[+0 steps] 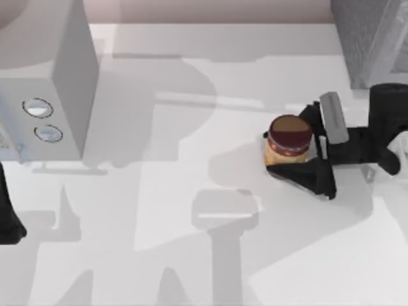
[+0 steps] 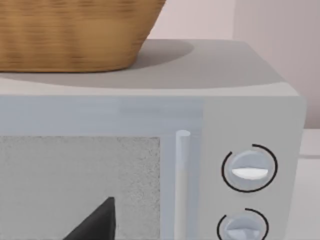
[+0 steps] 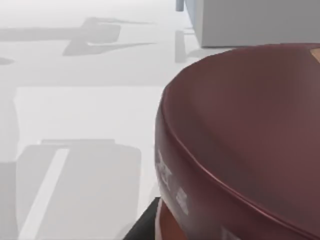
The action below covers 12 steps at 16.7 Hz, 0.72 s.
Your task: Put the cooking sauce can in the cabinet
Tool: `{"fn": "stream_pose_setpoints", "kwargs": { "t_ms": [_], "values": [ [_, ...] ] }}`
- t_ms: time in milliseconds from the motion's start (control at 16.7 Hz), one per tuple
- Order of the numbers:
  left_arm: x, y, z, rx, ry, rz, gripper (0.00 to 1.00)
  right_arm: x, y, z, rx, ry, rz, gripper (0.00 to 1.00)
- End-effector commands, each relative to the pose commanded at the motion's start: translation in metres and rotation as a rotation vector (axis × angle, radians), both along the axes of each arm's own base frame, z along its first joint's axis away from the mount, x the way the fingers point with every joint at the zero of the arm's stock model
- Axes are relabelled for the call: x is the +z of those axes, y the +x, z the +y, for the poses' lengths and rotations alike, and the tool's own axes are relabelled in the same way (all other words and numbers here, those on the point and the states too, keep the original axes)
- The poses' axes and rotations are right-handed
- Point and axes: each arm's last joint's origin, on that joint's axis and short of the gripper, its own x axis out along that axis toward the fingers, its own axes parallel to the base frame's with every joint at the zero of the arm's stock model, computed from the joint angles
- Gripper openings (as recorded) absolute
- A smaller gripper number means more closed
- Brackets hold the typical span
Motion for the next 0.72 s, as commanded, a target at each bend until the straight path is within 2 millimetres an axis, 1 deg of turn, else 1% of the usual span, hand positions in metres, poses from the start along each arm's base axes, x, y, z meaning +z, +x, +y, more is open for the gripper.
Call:
{"fn": "stream_pose_setpoints", "kwargs": {
  "t_ms": [120,240,540,720],
  "values": [
    [0.0,0.0,0.0,0.0,0.0,0.0,1.0,0.011,0.002,0.001,0.004,0.001,0.001,0.0],
    [0.0,0.0,0.0,0.0,0.0,0.0,1.0,0.032,0.004,0.002,0.007,0.002,0.007,0.0],
    [0.0,0.0,0.0,0.0,0.0,0.0,1.0,0.101,0.004,0.001,-0.004,-0.007,0.035,0.0],
    [0.0,0.0,0.0,0.0,0.0,0.0,1.0,0.139,0.001,0.0,-0.004,-0.004,0.012,0.0]
  ]
}}
